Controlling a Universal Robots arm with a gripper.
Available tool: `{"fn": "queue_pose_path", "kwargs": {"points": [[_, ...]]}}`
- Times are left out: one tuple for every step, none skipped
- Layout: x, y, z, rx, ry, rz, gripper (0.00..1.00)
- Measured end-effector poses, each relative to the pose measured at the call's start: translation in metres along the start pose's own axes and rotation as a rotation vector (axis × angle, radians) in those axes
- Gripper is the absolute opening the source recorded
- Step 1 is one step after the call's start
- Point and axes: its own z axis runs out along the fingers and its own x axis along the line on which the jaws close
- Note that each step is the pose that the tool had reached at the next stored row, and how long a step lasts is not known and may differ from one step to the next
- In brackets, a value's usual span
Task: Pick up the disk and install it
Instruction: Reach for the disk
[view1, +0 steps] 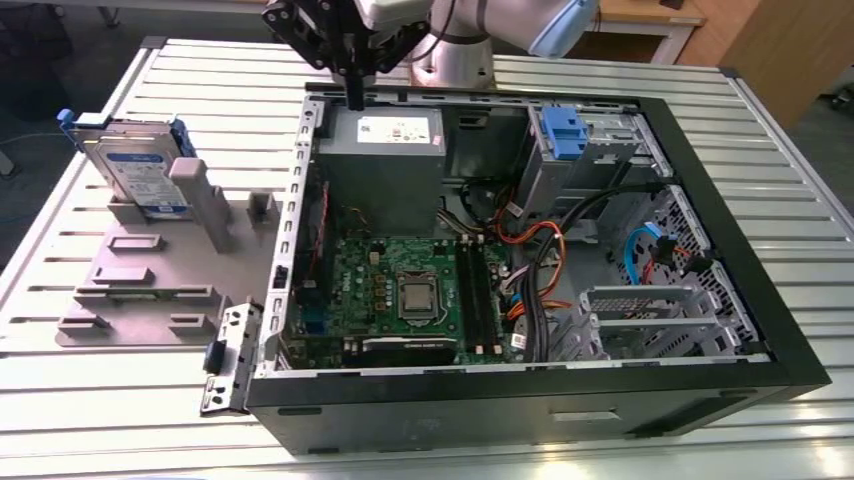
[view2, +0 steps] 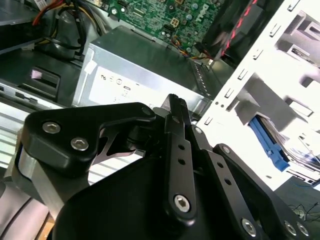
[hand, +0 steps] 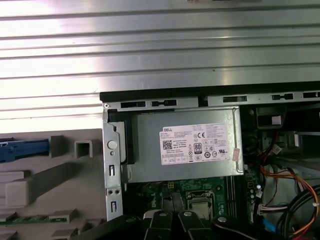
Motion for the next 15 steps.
{"fn": "queue_pose_path", "kwargs": {"points": [[0.0018,-0.0002,0.0,0.0,0.0,0.0,0.11],[0.0034,-0.0005,-0.0001,0.0,0.0,0.0,0.11],[0.0049,-0.0007,-0.0001,0.0,0.0,0.0,0.11],[0.0062,-0.0009,-0.0001,0.0,0.0,0.0,0.11],[0.0075,-0.0011,-0.0002,0.0,0.0,0.0,0.11],[0.0089,-0.0013,-0.0002,0.0,0.0,0.0,0.11],[0.0107,-0.0015,-0.0002,0.0,0.0,0.0,0.11],[0.0124,-0.0017,-0.0003,0.0,0.0,0.0,0.11],[0.0141,-0.0019,-0.0003,0.0,0.0,0.0,0.11],[0.0157,-0.0021,-0.0003,0.0,0.0001,0.0,0.11],[0.0174,-0.0023,-0.0004,0.0,0.0,0.0,0.11],[0.0191,-0.0026,-0.0004,0.0,0.0,0.0,0.11],[0.0209,-0.0028,-0.0004,-0.0001,0.0,0.0,0.11],[0.0229,-0.003,-0.0004,-0.0001,0.0,0.0,0.11],[0.0247,-0.0033,-0.0004,-0.0002,0.0,0.0,0.11]]}}
